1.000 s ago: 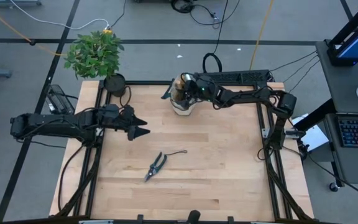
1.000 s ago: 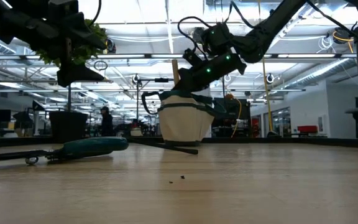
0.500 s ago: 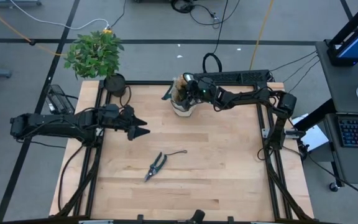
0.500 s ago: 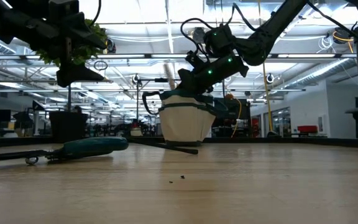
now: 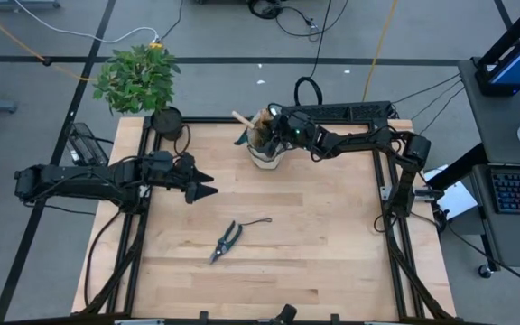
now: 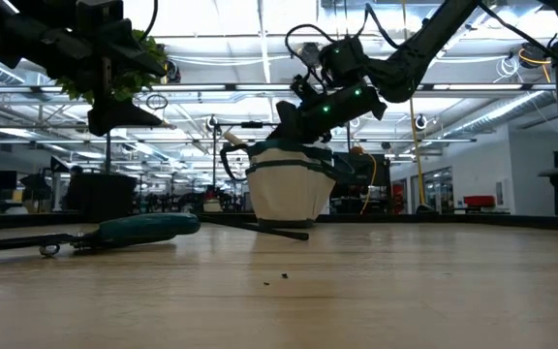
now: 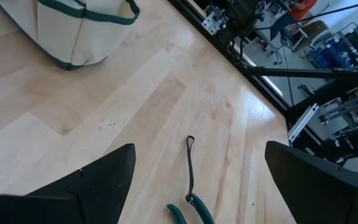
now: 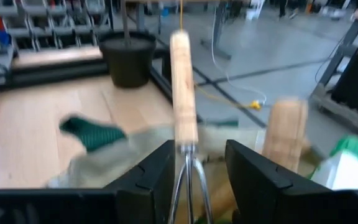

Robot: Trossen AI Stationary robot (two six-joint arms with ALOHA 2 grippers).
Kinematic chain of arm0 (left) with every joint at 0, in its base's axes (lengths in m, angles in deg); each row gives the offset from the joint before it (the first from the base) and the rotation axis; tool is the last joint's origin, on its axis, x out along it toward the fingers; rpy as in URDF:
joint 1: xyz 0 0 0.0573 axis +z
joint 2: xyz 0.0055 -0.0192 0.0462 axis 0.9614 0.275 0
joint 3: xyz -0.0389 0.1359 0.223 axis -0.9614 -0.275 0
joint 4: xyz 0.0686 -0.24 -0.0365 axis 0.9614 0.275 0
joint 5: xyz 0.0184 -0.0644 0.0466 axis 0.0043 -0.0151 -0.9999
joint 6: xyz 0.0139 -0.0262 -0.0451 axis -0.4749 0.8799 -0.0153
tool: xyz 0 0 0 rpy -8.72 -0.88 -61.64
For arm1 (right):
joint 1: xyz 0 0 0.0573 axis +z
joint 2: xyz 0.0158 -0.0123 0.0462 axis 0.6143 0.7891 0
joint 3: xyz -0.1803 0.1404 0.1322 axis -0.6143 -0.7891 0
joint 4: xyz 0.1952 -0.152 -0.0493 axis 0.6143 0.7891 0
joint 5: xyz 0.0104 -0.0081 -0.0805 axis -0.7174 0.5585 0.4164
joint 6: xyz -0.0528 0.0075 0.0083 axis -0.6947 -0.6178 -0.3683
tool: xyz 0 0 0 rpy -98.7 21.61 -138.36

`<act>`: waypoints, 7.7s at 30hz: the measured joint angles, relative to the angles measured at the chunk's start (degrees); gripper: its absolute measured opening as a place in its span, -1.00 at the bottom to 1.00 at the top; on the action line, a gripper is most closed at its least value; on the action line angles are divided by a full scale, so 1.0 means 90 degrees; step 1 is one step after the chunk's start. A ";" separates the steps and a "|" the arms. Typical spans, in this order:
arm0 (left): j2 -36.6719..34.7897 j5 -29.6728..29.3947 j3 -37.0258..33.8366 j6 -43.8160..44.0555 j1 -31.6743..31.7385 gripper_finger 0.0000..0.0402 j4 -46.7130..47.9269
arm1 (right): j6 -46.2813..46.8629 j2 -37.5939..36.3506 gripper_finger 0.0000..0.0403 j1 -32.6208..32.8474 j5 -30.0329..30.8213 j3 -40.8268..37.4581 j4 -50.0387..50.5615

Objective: Pick & Place Garden tools in Gardening bag
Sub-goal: Put the green shear scissors into the brown gardening bag

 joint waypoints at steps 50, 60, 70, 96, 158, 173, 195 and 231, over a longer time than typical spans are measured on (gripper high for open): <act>0.0007 -0.0197 0.0001 -0.0505 0.0017 0.82 0.0143 | -0.1222 0.0981 0.24 0.0095 -0.0259 0.2606 0.2418; 0.0007 -0.0199 0.0001 -0.0539 0.0017 0.82 0.0138 | -0.1108 0.0976 0.24 -0.0080 -0.0304 0.2613 0.2371; 0.0007 -0.0414 0.0001 -0.0515 0.0017 0.82 0.0133 | -0.1304 0.0976 0.24 -0.0070 -0.0357 0.2613 0.2674; 0.0010 -0.0207 0.0002 -0.0704 0.0010 0.82 0.0173 | -0.1175 -0.0521 0.24 0.0528 -0.1431 0.2618 0.4470; 0.0019 -0.2030 0.0004 0.2033 -0.3619 0.82 0.0455 | -0.2724 0.1554 0.19 0.3551 -0.1876 0.1760 0.2507; 0.0062 -0.2065 0.0004 0.1574 -0.3876 0.82 0.0063 | -0.2248 0.1083 0.19 0.3710 0.0247 0.1743 0.2430; 0.4277 -0.2412 0.1888 0.2917 -0.3576 0.82 0.1303 | -0.0918 -0.2485 0.19 0.3837 0.1690 0.1749 0.5467; 0.5770 -0.2186 0.2488 0.3898 -0.3070 0.82 0.2382 | -0.0648 -0.2824 0.19 0.3866 0.1642 0.1744 0.6260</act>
